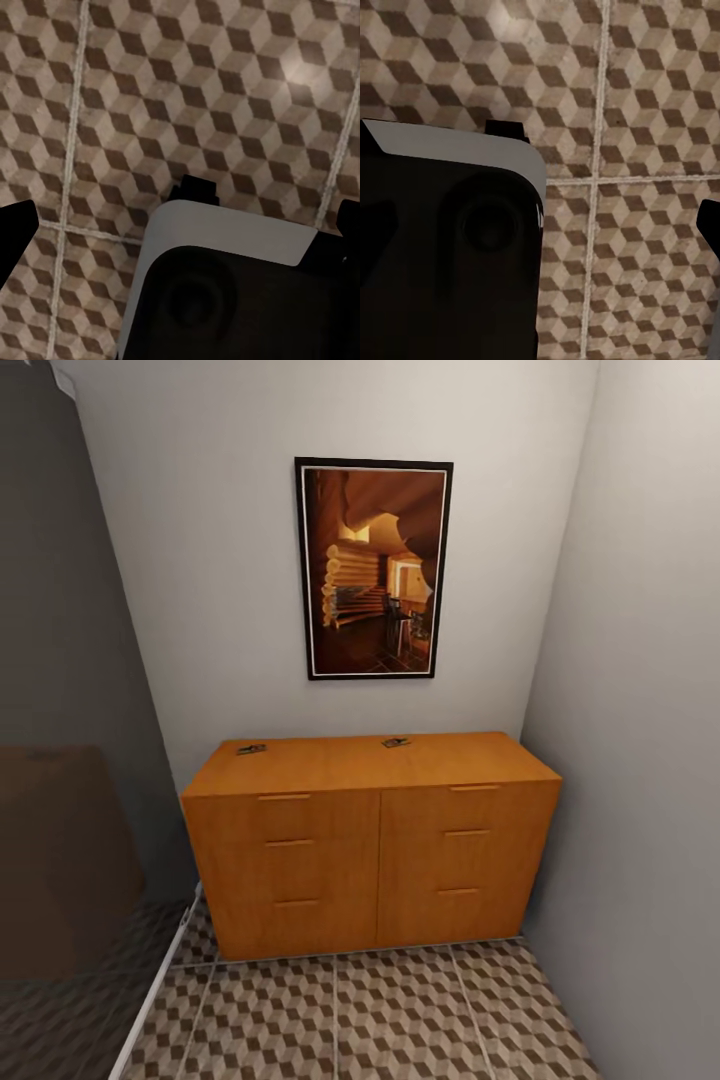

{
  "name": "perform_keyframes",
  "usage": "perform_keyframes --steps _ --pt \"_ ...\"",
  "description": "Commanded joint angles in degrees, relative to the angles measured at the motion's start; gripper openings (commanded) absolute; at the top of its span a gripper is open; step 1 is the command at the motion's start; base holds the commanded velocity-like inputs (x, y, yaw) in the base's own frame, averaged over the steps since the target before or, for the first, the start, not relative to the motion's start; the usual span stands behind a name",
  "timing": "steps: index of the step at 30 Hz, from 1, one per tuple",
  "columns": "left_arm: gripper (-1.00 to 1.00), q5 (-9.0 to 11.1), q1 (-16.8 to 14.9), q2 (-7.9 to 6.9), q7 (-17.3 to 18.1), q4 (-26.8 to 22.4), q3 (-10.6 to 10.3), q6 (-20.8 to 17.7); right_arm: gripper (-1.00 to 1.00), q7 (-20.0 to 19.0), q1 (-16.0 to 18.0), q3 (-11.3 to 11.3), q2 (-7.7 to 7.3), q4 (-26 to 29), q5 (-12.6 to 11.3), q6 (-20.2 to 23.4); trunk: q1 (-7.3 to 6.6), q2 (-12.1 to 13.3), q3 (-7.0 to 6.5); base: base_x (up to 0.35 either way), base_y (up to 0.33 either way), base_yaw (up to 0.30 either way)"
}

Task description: Take the four mousetraps from the cabinet in the bathroom and place them on the bathroom floor. Make sure all four end up on the same floor surface, and ensure that at least two of them are either under or directly next to the same bathroom sink.

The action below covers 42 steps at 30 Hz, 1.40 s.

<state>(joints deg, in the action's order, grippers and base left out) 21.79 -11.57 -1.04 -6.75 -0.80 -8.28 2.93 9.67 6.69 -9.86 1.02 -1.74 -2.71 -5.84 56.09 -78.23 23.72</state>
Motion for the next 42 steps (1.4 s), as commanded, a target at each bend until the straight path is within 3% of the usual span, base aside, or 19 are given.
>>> perform_keyframes --steps 1,19,28,42 --pt "1.0 0.5 0.0 0.0 -0.1 0.0 -0.5 0.1 1.0 0.2 0.1 -0.4 0.03 -0.2 -0.3 -0.3 0.0 0.0 0.06 0.0 0.028 0.0" --pt "1.0 0.4 0.0 0.02 -0.2 -0.1 -0.5 0.2 1.0 0.2 0.1 -0.1 -0.03 -0.1 -0.8 -0.4 0.0 0.0 0.06 0.0 0.005 0.0" --pt "1.0 0.4 0.0 -0.01 -0.2 -0.1 -0.3 0.1 1.0 0.2 0.1 -0.2 -0.03 -0.1 -0.7 -0.4 0.0 0.0 0.06 0.197 0.0 0.0" --pt "1.0 0.4 0.0 -0.01 -0.2 -0.2 -0.4 0.2 1.0 0.2 0.1 -0.1 -0.04 -0.1 -0.8 -0.4 0.0 0.0 0.06 0.024 0.0 0.0"
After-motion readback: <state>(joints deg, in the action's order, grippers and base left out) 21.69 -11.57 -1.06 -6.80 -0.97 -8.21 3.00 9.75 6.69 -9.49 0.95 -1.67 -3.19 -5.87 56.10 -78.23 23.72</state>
